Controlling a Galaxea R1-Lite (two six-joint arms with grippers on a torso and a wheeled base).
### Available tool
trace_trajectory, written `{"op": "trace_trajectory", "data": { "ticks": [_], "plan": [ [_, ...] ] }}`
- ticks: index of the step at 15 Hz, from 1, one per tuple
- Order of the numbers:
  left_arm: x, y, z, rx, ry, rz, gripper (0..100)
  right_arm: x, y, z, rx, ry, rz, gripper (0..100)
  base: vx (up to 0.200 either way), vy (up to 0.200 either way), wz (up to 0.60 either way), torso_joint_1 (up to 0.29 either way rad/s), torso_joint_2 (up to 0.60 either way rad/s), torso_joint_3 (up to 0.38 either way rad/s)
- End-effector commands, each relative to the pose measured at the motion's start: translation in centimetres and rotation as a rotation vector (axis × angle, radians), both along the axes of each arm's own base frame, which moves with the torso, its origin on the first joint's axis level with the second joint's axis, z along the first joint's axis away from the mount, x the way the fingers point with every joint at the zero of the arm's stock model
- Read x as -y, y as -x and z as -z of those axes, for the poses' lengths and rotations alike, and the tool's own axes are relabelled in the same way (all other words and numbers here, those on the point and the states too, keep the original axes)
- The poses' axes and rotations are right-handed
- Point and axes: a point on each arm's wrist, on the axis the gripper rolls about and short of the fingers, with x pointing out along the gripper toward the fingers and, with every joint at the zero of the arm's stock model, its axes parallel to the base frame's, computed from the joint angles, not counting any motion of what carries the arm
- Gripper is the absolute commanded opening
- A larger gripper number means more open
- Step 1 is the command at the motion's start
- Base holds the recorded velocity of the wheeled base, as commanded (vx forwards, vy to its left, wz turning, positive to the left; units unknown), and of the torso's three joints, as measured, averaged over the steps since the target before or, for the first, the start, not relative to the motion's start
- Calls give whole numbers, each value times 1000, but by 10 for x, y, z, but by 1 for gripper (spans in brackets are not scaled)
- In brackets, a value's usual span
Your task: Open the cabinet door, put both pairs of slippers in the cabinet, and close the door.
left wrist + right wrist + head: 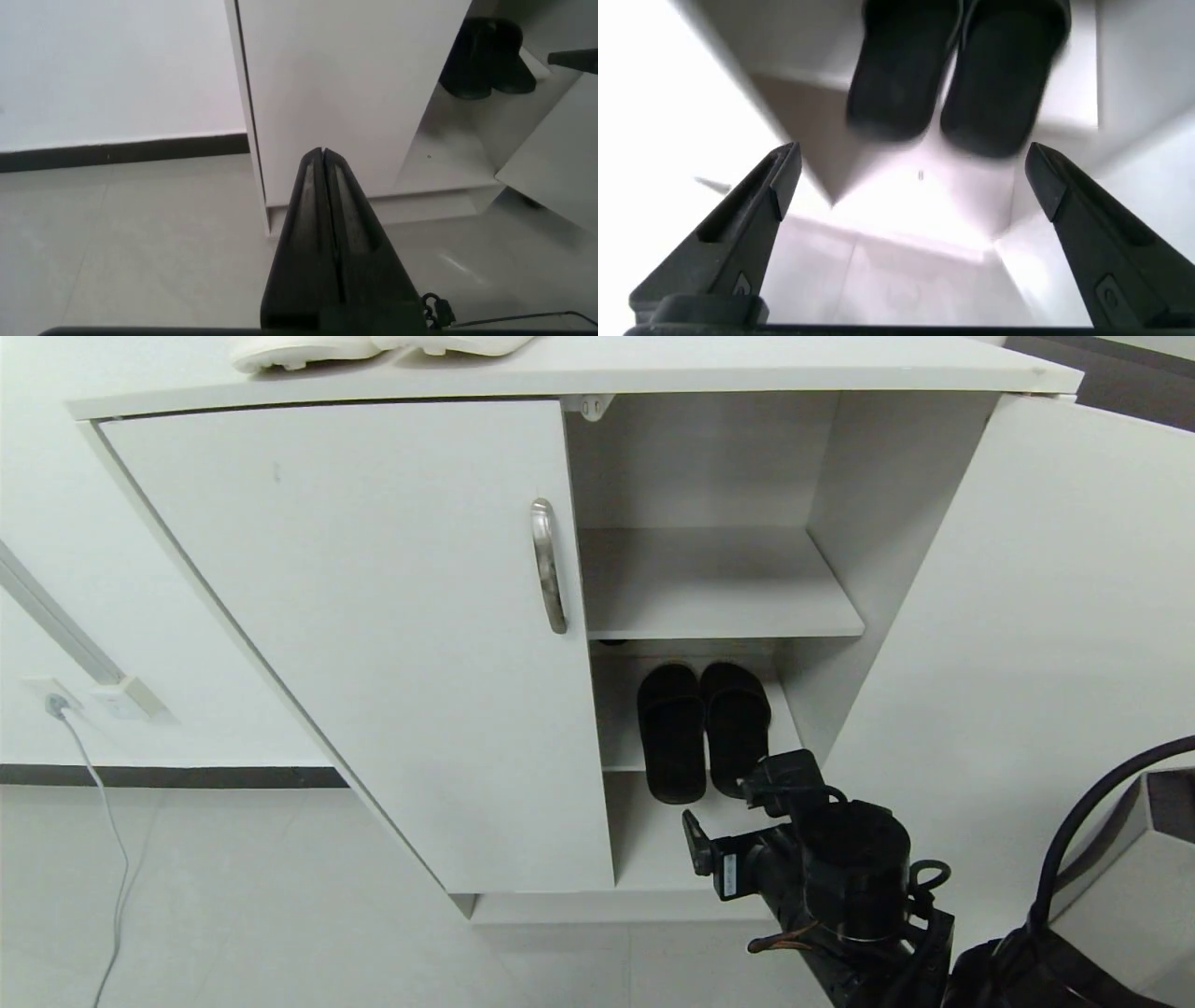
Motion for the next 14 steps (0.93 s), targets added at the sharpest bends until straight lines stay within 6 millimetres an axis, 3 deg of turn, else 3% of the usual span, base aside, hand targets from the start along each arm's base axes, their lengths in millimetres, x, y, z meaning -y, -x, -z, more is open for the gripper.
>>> {"op": "trace_trajectory", "data": {
  "ticks": [1, 14],
  "plan": [
    [0, 0, 0, -2, -1, -1, 0, 0, 0, 0, 0, 1, 0, 100, 0, 0, 0, 0, 0, 0],
    [0, 0, 0, -2, -1, -1, 0, 1, -2, 3, -7, 6, 4, 100, 0, 0, 0, 0, 0, 0]
  ]
}}
